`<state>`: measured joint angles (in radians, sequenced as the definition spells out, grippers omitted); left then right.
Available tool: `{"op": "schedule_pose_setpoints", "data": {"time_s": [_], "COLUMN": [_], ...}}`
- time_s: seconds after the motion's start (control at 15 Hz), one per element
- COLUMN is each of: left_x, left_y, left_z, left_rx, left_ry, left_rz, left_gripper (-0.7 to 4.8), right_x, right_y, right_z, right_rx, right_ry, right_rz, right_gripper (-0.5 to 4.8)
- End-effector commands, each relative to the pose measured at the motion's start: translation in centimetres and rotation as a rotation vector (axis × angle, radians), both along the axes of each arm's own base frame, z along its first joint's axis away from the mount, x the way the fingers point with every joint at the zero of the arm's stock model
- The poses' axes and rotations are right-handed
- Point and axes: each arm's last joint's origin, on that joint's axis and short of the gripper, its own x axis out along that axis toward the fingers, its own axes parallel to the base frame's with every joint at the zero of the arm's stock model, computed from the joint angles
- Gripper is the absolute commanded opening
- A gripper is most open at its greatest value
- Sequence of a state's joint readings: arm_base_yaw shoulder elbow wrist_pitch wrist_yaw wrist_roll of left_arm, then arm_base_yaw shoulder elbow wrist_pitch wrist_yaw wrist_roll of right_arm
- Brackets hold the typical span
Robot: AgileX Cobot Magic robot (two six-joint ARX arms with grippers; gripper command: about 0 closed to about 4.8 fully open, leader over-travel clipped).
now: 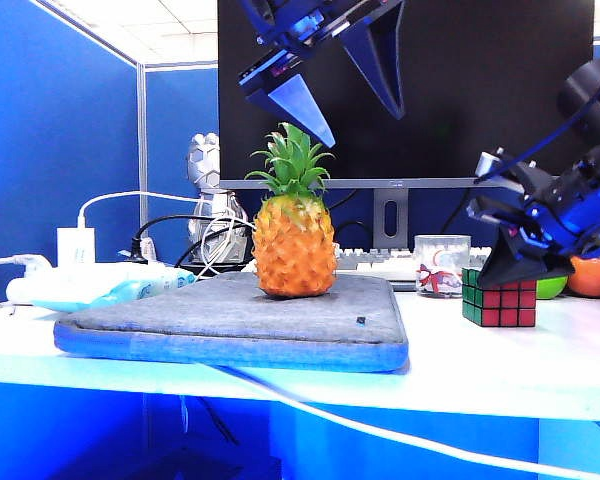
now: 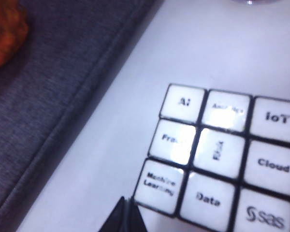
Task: Rotate the Rubik's Cube so that its red face is facing towards you.
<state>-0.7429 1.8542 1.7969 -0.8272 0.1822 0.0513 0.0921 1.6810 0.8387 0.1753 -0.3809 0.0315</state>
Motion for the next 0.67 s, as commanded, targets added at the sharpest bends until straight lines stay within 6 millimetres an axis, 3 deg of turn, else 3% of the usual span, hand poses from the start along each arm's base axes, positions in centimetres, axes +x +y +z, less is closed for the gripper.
{"op": "schedule_pose_setpoints", "data": {"time_s": [0.07, 0.47, 0.67], "left_x": [0.0, 0.0, -0.1], "left_y": [0.0, 0.0, 0.4], "left_z": [0.3, 0.3, 0.8], "left_rx": [-0.013, -0.010, 0.039], "left_ry": [-0.006, -0.006, -0.069], "left_rz": [-0.002, -0.003, 0.018], "left_gripper": [4.79, 4.79, 4.79], "right_x": [0.7, 2.1, 1.1], "right_y": [0.1, 0.8, 1.1], "right_z": [0.0, 1.1, 4.7], "right_rx": [0.014, 0.035, 0.059], "right_ry": [-0.010, -0.045, -0.148], "right_rz": [0.000, 0.022, 0.042], "right_gripper": [-0.02, -0.02, -0.02]}}
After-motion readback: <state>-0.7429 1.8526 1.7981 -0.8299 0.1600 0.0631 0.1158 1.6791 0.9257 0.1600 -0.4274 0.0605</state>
